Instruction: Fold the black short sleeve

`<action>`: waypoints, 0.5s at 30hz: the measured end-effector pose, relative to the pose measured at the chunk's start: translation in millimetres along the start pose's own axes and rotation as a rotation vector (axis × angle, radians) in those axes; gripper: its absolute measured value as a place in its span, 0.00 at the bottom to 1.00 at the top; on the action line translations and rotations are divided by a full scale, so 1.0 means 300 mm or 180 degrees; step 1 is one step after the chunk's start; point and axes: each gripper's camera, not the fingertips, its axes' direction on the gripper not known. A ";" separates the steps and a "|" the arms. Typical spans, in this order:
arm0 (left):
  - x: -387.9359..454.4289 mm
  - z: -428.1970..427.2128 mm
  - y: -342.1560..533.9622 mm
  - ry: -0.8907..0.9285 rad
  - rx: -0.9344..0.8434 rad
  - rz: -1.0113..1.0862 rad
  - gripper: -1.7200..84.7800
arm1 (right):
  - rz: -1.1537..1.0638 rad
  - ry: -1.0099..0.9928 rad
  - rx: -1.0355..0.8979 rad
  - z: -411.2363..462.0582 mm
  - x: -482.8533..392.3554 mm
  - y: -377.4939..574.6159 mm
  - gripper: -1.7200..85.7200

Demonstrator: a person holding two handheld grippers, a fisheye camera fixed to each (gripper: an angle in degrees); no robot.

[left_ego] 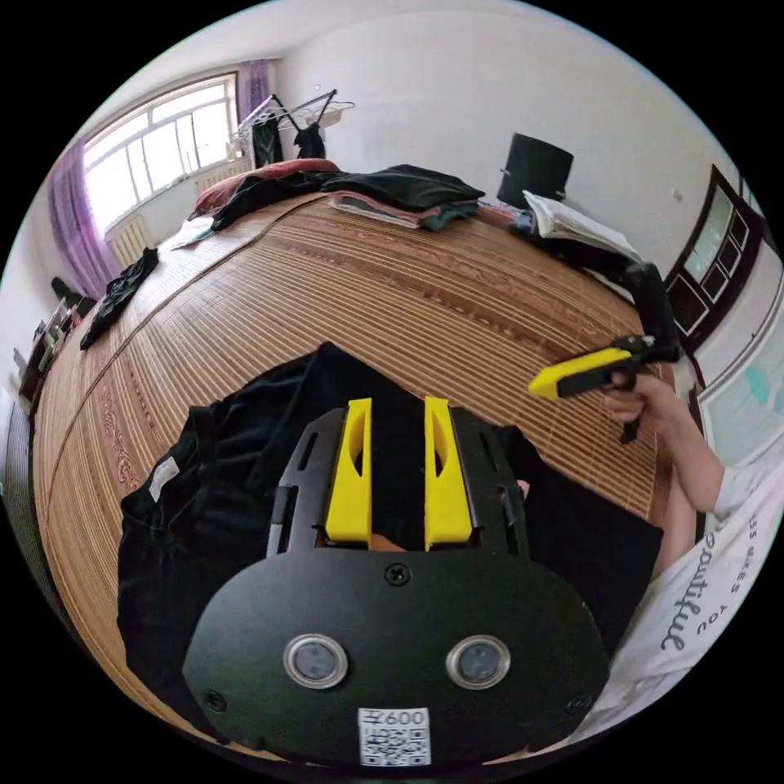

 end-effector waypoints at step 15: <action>0.448 0.102 0.067 0.0173 -0.0362 0.0114 0.05 | -0.0482 0.0591 -0.0674 0.336 -0.126 0.091 0.01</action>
